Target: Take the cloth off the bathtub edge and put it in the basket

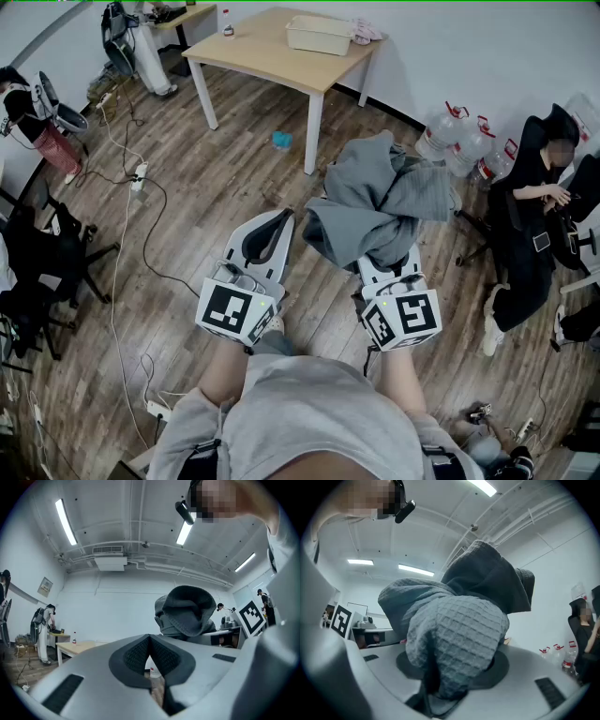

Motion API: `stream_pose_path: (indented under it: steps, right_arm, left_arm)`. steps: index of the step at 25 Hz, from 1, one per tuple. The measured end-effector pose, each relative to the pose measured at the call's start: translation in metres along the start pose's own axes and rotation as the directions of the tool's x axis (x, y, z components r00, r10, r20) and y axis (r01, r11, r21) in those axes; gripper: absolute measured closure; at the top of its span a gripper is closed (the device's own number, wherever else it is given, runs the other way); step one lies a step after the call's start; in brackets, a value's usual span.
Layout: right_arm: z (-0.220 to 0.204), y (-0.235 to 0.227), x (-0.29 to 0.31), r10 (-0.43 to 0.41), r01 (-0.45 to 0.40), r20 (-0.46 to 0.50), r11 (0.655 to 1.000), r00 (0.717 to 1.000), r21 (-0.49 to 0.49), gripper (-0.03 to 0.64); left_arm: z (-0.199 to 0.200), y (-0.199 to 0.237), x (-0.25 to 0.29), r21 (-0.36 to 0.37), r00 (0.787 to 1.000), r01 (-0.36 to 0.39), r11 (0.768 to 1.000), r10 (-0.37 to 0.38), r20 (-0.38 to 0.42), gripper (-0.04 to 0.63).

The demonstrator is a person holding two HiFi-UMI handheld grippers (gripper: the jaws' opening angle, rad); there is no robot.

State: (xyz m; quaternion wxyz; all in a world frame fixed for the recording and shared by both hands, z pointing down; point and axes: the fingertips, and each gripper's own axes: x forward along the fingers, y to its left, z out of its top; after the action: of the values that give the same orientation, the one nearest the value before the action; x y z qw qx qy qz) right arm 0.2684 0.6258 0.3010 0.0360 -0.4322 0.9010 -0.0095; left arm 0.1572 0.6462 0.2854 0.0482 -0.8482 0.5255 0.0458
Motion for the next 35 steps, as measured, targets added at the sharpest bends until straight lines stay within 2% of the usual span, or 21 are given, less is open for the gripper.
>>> stream_pose_path:
  steps: [17,32,35]
  right_arm:
    - [-0.004,0.009,0.051,-0.042,0.042,0.005,0.999,0.999,0.011,0.417]
    - [-0.012,0.032,0.126,-0.106,0.105,0.042,0.994,0.994,0.027,0.410]
    - [-0.015,0.036,0.139,-0.103,0.101,0.044,0.994,0.994,0.037,0.408]
  left_arm:
    - [-0.004,0.051,0.016,-0.001,0.999,0.038,0.999,-0.038,-0.004,0.598]
    - [-0.008,0.140,0.029,0.028,0.996,0.084,0.996,-0.085,0.018,0.598]
    - [-0.013,0.158,0.034,0.016,0.996,0.083,0.996,-0.083,0.016,0.598]
